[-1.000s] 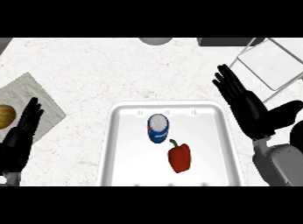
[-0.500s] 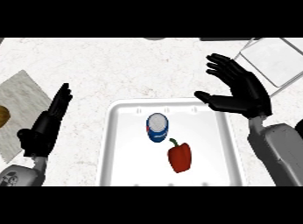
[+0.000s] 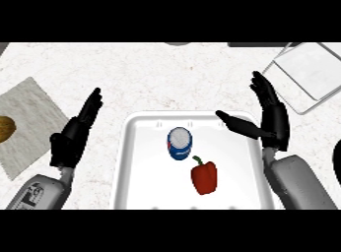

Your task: Pick the can from the tray and place it in the tiered shelf

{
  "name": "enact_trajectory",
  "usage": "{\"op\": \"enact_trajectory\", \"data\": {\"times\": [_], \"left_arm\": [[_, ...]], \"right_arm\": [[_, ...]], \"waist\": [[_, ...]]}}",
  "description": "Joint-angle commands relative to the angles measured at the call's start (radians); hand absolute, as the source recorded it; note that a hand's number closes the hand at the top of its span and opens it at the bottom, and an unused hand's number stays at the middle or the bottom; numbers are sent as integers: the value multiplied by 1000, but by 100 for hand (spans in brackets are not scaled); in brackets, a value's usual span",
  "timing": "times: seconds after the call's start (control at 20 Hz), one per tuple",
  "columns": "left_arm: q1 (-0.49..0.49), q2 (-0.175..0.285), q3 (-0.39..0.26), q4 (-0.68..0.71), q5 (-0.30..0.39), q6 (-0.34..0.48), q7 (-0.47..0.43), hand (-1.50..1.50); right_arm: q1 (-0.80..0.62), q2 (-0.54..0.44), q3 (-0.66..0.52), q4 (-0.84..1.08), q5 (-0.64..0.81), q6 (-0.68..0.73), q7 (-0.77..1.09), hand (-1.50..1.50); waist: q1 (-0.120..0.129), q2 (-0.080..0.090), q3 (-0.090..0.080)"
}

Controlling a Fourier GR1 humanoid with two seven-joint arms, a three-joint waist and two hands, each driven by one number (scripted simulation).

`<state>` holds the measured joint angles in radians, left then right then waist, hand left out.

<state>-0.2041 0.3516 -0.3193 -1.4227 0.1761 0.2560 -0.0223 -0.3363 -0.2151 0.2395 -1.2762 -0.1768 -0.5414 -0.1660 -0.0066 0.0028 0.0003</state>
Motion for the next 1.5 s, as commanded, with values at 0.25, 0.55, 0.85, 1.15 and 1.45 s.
{"op": "enact_trajectory", "data": {"times": [0.25, 0.55, 0.85, 1.15, 1.45], "left_arm": [[17, -25, 5, 11, -25, -18, -5, 0], [-19, -57, 14, 40, -46, -17, -1, 0], [1, -61, 12, 19, -54, -6, 26, 0], [8, -49, 26, -6, -55, -31, 19, 0], [48, -78, 44, -14, -90, -30, 11, 0]], "right_arm": [[-25, -179, 127, -145, 47, 261, 213, -150], [-152, -246, 176, -331, 130, 288, 576, -150], [-253, -342, 300, -416, 160, 499, 835, -150], [-414, -327, 377, -480, 204, 637, 1130, -150], [-382, -197, 383, -527, 287, 679, 1241, -150]], "waist": [[5, -8, -2], [-1, -7, -2], [4, -10, -3], [15, -9, -3], [9, -5, -1]]}}
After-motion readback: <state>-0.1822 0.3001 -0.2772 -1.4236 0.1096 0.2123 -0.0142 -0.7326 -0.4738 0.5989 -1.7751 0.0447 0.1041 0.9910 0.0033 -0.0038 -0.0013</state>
